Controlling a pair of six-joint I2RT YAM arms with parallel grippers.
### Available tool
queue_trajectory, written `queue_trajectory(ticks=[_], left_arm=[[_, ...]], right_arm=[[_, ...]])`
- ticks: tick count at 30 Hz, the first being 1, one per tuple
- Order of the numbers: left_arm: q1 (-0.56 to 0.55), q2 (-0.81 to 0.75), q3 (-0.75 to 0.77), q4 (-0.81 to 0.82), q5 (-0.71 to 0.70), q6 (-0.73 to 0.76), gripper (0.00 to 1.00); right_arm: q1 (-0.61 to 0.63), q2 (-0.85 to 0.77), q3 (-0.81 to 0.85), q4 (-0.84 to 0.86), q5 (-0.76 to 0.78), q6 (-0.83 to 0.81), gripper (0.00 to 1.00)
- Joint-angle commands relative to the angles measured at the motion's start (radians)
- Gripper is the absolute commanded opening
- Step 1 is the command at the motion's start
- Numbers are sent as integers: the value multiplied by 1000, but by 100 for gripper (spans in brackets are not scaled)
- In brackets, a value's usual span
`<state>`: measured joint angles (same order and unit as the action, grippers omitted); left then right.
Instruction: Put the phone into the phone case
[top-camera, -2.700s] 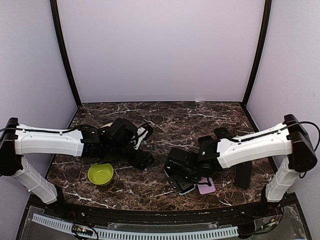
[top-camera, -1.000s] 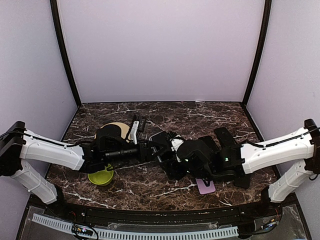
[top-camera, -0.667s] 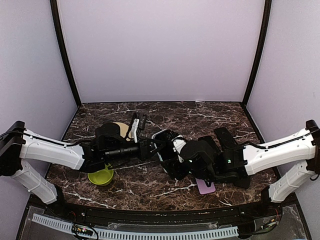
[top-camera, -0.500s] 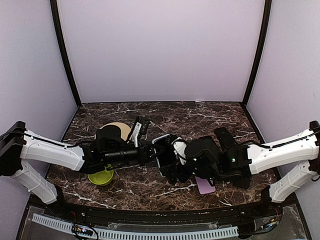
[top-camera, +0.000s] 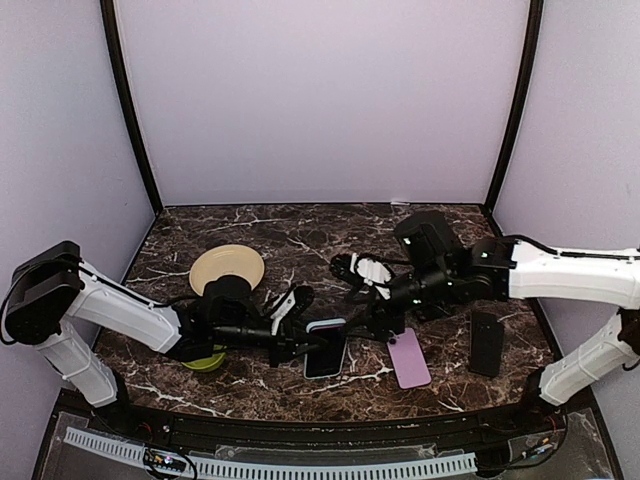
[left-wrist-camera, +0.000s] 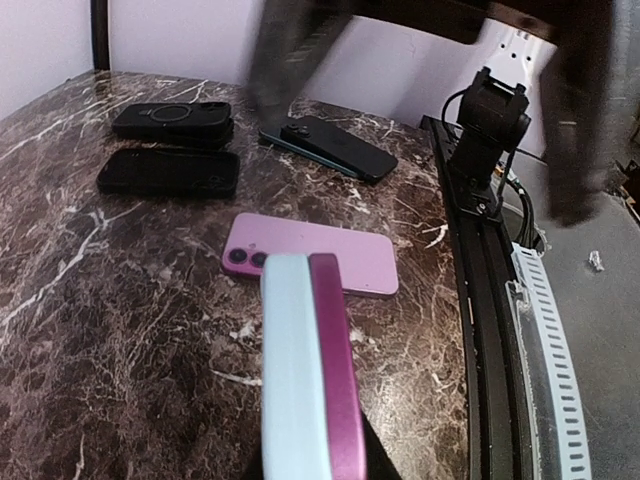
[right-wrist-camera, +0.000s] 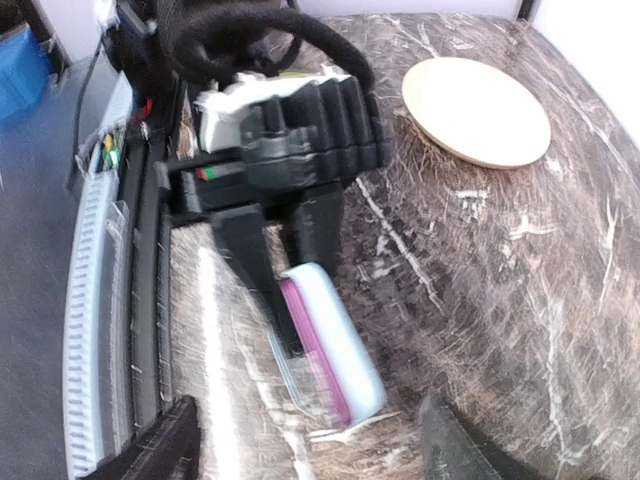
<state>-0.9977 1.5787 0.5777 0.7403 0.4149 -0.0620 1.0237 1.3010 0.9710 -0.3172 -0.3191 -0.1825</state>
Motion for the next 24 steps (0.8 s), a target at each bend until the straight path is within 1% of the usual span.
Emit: queue_trajectory(ticks=[1,3,7,8,9,11,14,15,16,17,18,19,21,22,24], left_arm=[[-4,-6,-34,66,77,131,0],[-4,-6,-41,72,75,144,0],[-4,-5,-53,96,66,146,0],[-4,-5,-53,97,65,145,0],[-4,-5,-52,97,67,145,0],[-4,-1,-53,98,73,143,0],[-3,1,-51,99,94,138,0],[-4,1,-50,99,97,133,0],[-3,-3,-49,99,95,130,0],[-4,-11,-49,95,89,118,4],[-3,-17,-50,93,72,105,11],[-3,-31,-50,86,61,97,30],[-2,-53,-56,81,26,83,45],[-2,-60,-63,80,10,81,46],[-2,-74,-74,78,-3,82,40]], right_arm=[[-40,189,161,-145,-122,-215,65],[-42,237,183,-148,-158,-243,63],[-42,255,144,-71,-199,-274,58],[-42,258,134,-56,-199,-278,55],[-42,258,120,-33,-196,-269,49],[-42,262,103,18,-189,-254,33],[-42,274,105,36,-190,-254,6],[-42,275,107,33,-187,-256,2],[-42,277,108,28,-180,-258,1],[-42,275,104,22,-170,-262,0],[-42,265,97,22,-158,-265,0],[-42,257,89,22,-152,-268,0],[-42,244,78,22,-144,-270,0],[-42,240,78,20,-143,-269,0],[-41,235,75,15,-144,-269,0]])
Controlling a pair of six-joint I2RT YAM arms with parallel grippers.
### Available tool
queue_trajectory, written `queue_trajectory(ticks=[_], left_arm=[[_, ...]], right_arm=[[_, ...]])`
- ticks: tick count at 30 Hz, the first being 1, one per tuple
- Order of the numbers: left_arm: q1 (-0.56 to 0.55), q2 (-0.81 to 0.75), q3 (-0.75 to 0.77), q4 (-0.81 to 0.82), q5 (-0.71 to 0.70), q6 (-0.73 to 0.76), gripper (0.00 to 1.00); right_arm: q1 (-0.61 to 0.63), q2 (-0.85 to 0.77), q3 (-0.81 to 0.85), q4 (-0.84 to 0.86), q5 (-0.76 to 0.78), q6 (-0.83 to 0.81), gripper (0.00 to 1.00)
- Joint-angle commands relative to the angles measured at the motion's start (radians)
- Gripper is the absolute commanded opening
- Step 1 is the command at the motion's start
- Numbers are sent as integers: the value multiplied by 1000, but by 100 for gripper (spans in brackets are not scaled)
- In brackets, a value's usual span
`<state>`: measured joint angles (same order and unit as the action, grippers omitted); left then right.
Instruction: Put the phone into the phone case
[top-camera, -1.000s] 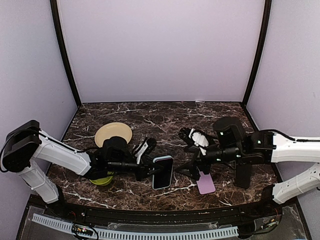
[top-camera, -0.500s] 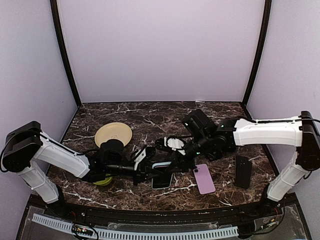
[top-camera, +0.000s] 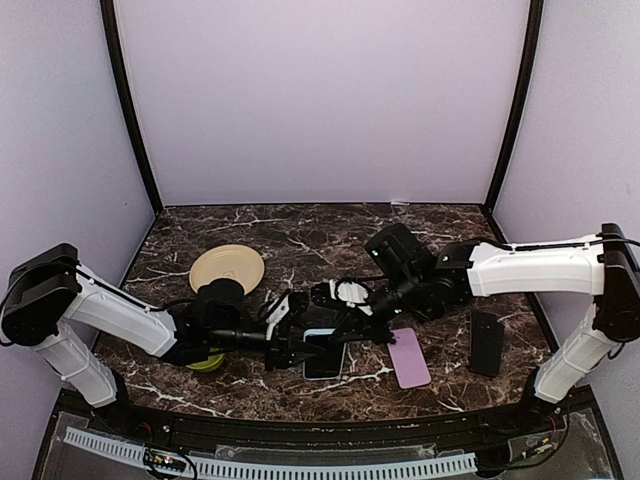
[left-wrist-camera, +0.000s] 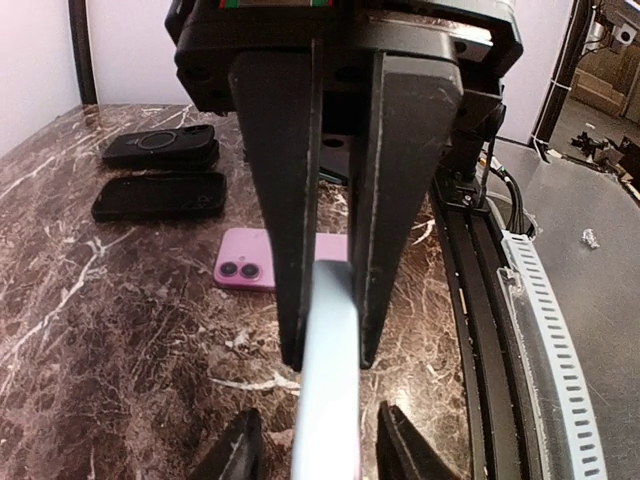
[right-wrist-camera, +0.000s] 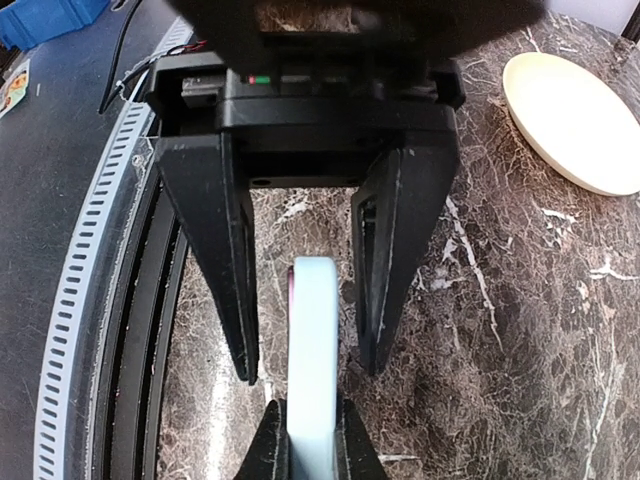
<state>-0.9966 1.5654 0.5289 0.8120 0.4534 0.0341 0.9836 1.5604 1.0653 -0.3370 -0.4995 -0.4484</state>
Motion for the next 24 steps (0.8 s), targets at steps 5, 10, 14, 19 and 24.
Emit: queue_trajectory(ticks=[5,10,14,19,24], left_arm=[[-2,-74,-38,-17,-37,-19,3],[6,-100,-47,18,-34,-67,0],[15,-136,-54,100,56,-119,0],[16,-132,-8,73,137,-143,0],[16,-121,-26,196,181,-215,0]], right_arm=[[-2,-23,-21,27,28,0,7],[-2,-43,-108,127,7,105,53],[-2,-71,-207,321,-67,247,52],[1,-91,-264,537,-114,379,36],[1,-89,-277,562,-150,426,18]])
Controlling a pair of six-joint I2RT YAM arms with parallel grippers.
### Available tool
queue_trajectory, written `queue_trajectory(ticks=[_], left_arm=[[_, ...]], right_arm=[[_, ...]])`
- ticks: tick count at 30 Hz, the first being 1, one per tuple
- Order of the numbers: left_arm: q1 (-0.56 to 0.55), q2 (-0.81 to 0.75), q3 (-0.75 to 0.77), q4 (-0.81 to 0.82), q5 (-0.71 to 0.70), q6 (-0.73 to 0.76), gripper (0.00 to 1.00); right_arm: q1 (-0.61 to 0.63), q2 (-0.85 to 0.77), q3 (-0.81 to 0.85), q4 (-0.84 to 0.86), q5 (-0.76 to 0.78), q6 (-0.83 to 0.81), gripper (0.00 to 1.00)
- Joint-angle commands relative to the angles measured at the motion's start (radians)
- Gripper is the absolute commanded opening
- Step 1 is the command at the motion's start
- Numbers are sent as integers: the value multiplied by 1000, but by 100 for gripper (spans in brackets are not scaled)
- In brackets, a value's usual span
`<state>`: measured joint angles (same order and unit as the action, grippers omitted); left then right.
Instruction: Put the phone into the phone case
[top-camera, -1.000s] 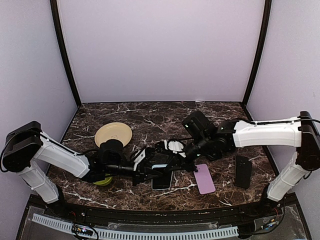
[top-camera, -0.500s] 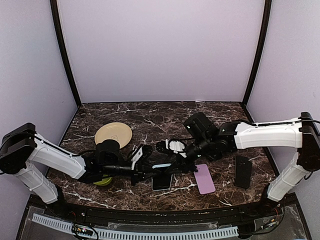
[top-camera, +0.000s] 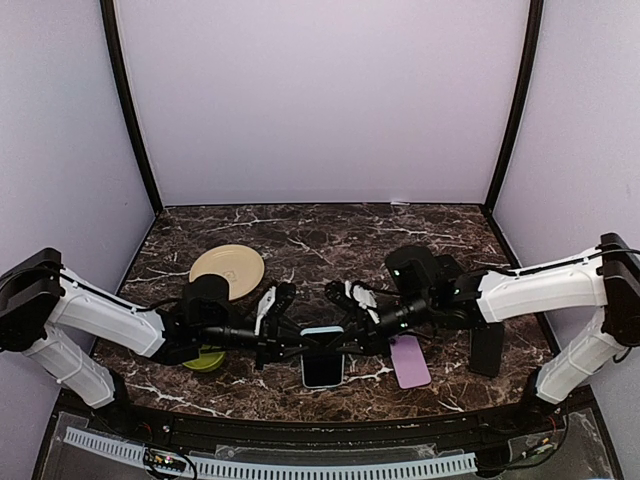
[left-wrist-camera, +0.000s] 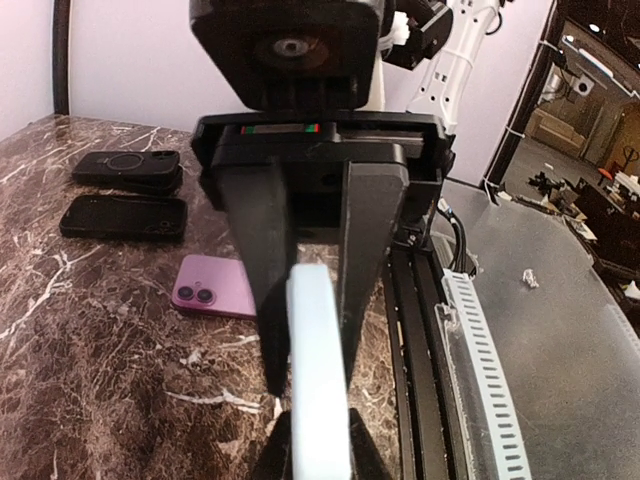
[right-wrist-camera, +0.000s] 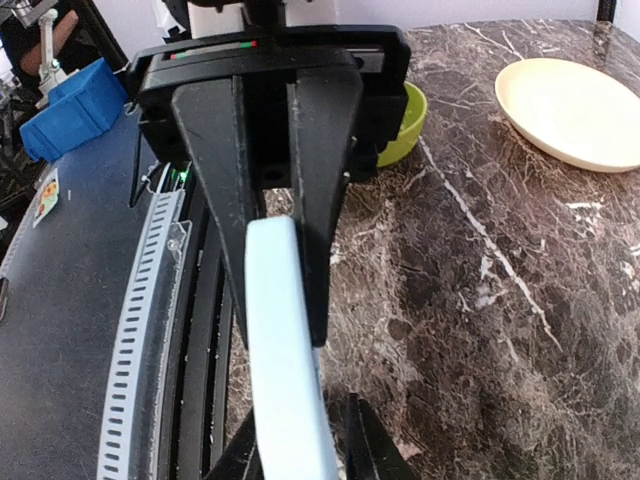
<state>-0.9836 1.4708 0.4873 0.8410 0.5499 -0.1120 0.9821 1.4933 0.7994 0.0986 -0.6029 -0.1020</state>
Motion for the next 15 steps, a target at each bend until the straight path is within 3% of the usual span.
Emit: queue_trajectory(ticks=[1,4,6,7,9,10,12,15], left_arm=[[4,-25,15,183,86,-82,0],[7,-29,16,184,83,-96,0],[13,-39,17,147,9,-112,31],[15,-56,18,74,-40,-128,62],[22,-88,38,-119,-243,-134,86],[31,-99,64,-188,-381,-135,92],[51,-119,108,-388,-508,-139,95],[83,-123,169,-601,-611,-175,97]], right_arm=[[2,-29,-10,112,-54,76,11],[-8,-47,11,50,-83,64,0],[-35,-44,45,-8,-104,69,0],[-61,-29,64,-31,-121,82,0],[-118,37,112,-67,-144,126,0],[-148,91,152,-89,-171,149,0],[-189,213,258,-148,-203,187,0],[-230,388,414,-220,-214,234,0]])
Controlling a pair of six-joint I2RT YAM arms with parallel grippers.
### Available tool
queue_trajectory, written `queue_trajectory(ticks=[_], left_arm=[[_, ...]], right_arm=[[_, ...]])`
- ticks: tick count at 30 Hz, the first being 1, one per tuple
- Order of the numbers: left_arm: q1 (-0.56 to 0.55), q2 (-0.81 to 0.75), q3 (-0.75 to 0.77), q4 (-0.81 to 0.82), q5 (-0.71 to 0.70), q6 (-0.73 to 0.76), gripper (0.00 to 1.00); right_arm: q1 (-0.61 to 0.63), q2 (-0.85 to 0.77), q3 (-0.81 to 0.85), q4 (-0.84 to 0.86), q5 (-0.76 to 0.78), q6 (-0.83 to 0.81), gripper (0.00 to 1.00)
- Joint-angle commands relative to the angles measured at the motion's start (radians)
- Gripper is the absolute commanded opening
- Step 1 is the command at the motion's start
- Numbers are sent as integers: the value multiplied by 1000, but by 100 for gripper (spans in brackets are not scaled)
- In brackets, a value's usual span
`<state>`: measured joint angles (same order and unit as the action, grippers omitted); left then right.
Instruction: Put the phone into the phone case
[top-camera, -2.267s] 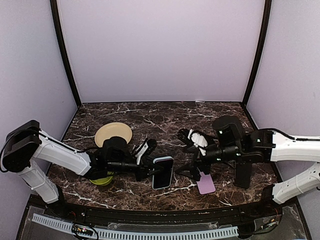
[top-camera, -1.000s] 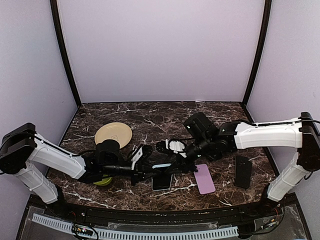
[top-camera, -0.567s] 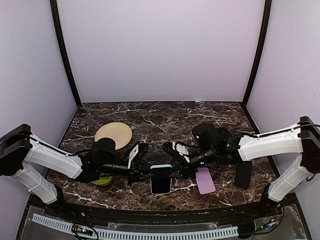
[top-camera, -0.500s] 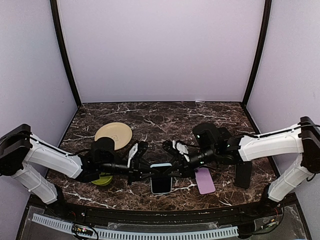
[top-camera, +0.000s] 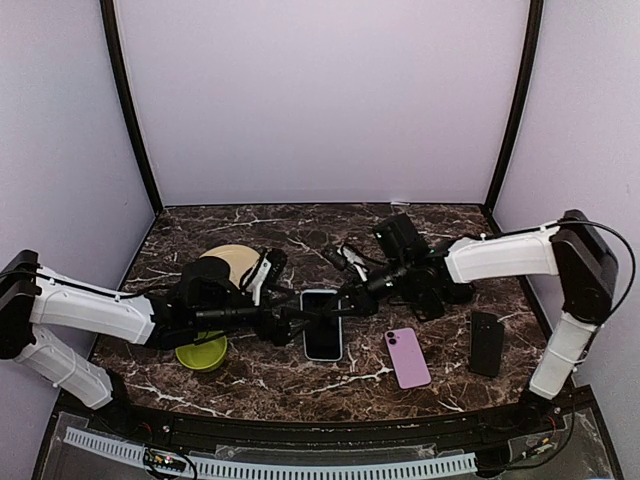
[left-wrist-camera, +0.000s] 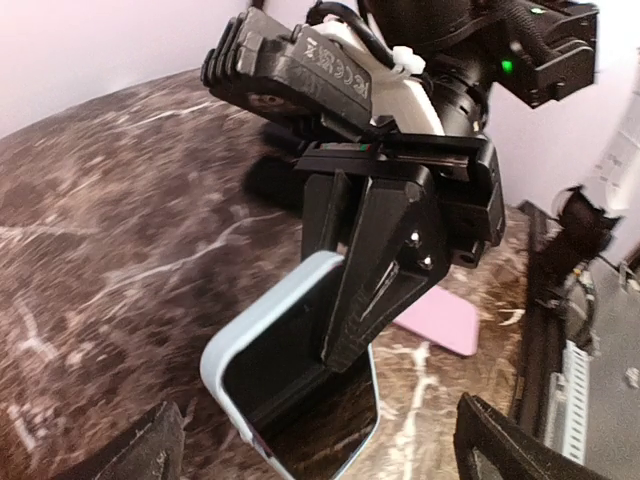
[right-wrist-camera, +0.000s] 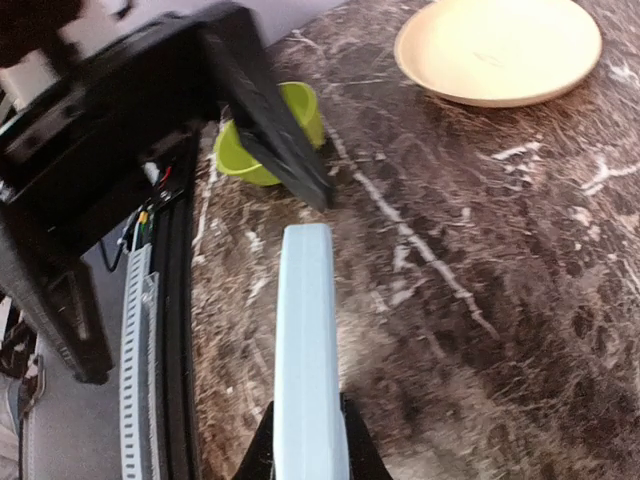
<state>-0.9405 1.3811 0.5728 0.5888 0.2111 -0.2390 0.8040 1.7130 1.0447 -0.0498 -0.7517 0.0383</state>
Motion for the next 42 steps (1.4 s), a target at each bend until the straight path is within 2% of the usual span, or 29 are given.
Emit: queue_trajectory(ticks=[1,3,5,7,9,13,15,18,19,21,26,28,32,38,39,42], left_arm=[[55,-31,95,-381,-289,-75,97],[71,-18,120,-472,-303,-105,97],[75,0,133,-499,-305,-122,96],[76,10,136,-506,-302,-131,96],[78,18,143,-511,-301,-134,96],[78,34,176,-546,-304,-115,96],[78,43,197,-569,-303,-100,95],[78,49,206,-582,-297,-84,95],[78,51,205,-581,-297,-83,95],[78,53,205,-583,-299,-81,95],[77,61,208,-596,-297,-71,95],[77,65,214,-614,-296,-66,95],[78,64,217,-626,-296,-62,94],[77,52,211,-630,-293,-64,93],[78,49,211,-631,-293,-63,93],[78,38,203,-624,-297,-64,93]], right_arm=[[-62,212,207,-80,-72,113,0],[-86,292,276,-108,-60,153,1],[-108,354,330,-134,-3,202,8],[-129,385,347,-144,30,237,20],[-137,399,361,-158,89,237,37],[-145,406,461,-298,256,159,50],[-158,378,508,-393,387,132,61],[-164,298,506,-462,675,122,66],[-164,267,476,-477,839,129,68],[-170,237,411,-498,1004,152,72],[-213,278,349,-564,998,202,75],[-220,300,341,-571,975,204,72],[-227,328,331,-564,917,213,56],[-232,317,308,-547,807,178,4],[-231,307,309,-544,786,155,0],[-205,260,324,-542,718,34,0]])
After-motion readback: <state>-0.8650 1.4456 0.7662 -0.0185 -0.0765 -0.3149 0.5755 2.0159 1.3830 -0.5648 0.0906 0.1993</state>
